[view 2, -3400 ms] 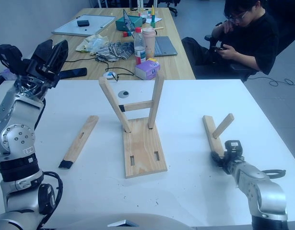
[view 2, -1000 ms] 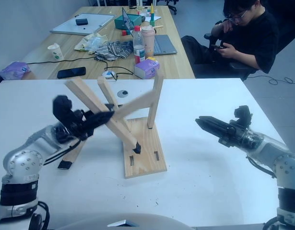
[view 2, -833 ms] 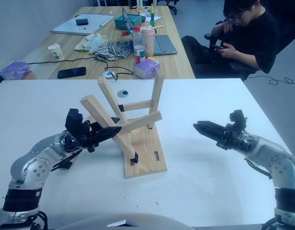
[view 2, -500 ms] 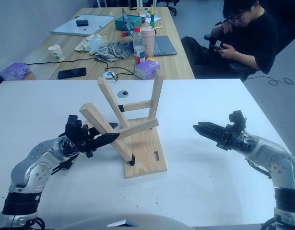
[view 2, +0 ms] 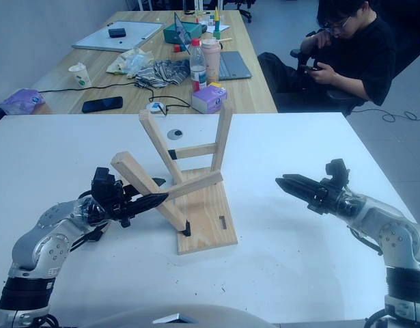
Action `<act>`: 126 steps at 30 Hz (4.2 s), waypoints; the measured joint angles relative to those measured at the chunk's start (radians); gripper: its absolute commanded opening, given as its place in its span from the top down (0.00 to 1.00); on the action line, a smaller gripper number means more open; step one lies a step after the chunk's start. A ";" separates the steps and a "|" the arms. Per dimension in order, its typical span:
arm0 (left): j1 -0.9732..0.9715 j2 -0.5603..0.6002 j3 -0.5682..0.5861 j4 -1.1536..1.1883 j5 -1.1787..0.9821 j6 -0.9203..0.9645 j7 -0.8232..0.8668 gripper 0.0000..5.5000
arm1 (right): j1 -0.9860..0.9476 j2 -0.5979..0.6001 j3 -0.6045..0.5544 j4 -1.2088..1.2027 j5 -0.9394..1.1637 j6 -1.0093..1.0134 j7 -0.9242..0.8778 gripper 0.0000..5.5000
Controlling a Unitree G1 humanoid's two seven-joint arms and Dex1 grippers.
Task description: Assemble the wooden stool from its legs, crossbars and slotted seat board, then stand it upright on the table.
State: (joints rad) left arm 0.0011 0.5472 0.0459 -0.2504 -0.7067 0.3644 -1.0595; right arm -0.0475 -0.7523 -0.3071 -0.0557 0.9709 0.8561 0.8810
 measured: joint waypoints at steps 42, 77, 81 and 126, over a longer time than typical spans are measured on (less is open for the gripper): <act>0.087 0.078 -0.252 0.028 0.106 -0.458 0.097 0.63 | 0.015 0.041 0.002 -0.004 -0.066 -0.027 -0.012 0.46; 0.065 0.276 0.045 0.338 0.355 0.006 0.312 0.27 | 0.102 0.079 -0.005 -0.056 -0.107 -0.068 -0.035 0.46; 0.078 0.225 0.034 0.350 0.365 0.062 0.330 0.27 | 0.099 0.079 -0.003 -0.055 -0.108 -0.068 -0.034 0.46; -0.553 -0.047 0.157 -0.166 -0.718 0.492 0.560 0.64 | -0.590 0.307 0.038 -0.288 0.768 -0.002 -0.650 0.32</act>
State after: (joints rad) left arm -0.5514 0.5004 0.2028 -0.4167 -1.4246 0.8564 -0.4995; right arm -0.6373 -0.4458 -0.2687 -0.3442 1.7387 0.8538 0.2308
